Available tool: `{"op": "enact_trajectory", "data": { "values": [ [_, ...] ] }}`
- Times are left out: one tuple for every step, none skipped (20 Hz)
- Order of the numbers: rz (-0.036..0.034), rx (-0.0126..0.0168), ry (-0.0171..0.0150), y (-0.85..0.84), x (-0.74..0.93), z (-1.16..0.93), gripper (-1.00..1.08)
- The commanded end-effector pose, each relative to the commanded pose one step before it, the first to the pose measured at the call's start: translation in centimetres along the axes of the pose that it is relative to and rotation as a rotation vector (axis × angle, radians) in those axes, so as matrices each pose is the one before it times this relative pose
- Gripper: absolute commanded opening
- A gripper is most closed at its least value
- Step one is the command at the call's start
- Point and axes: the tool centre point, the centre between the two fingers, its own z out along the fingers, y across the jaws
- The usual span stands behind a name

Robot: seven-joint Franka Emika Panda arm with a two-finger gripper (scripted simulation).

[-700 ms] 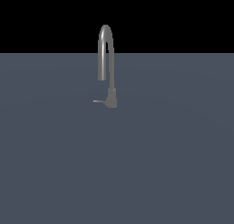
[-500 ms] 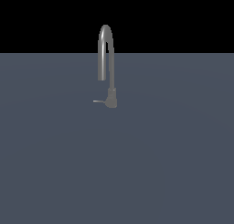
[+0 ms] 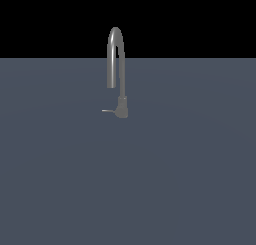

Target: Turn on the faucet by rotating a designated handle.

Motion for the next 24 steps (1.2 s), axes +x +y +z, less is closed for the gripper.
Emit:
{"op": "enact_trajectory", "data": {
  "values": [
    [-0.05583,-0.05211,-0.00317,-0.405,1.087,0.665,-1.0],
    [-0.02538,-0.02411,-0.00131,-0.176,0.503,0.301,-1.0],
    [-0.02673,-0.02538,-0.00136,-0.186,0.529,0.317,-1.0],
    [-0.028,-0.02658,-0.00141,-0.196,0.555,0.332,-1.0],
    [-0.02918,-0.02769,-0.00146,-0.204,0.578,0.347,-1.0],
    [-0.03027,-0.02871,-0.00149,-0.213,0.6,0.36,-1.0],
    [-0.03125,-0.02963,-0.00152,-0.22,0.619,0.373,-1.0],
    [-0.03145,-0.0298,-0.00151,-0.222,0.623,0.375,-1.0],
    [-0.03076,-0.02914,-0.00146,-0.217,0.61,0.368,-1.0],
    [-0.03009,-0.02848,-0.00141,-0.214,0.597,0.36,-1.0],
    [-0.02941,-0.02782,-0.00135,-0.209,0.584,0.352,-1.0],
    [-0.02874,-0.02718,-0.0013,-0.205,0.571,0.344,-1.0],
    [-0.02809,-0.02656,-0.00125,-0.201,0.558,0.337,-1.0],
    [-0.02744,-0.02593,-0.0012,-0.196,0.546,0.33,-1.0],
    [-0.02681,-0.02532,-0.00115,-0.192,0.533,0.322,-1.0],
    [-0.02619,-0.02473,-0.00111,-0.188,0.521,0.315,-1.0],
    [-0.02559,-0.02416,-0.00106,-0.184,0.51,0.308,-1.0],
    [-0.02499,-0.02359,-0.00102,-0.18,0.498,0.302,-1.0],
    [-0.02442,-0.02305,-0.00097,-0.177,0.487,0.295,-1.0],
    [-0.02386,-0.02252,-0.00093,-0.173,0.476,0.289,-1.0],
    [-0.02331,-0.02201,-0.00089,-0.169,0.466,0.283,-1.0],
    [-0.02279,-0.02152,-0.00085,-0.165,0.456,0.277,-1.0],
    [-0.02228,-0.02105,-0.00082,-0.162,0.446,0.271,-1.0],
    [-0.02179,-0.0206,-0.00078,-0.158,0.436,0.265,-1.0]
  ]
}}
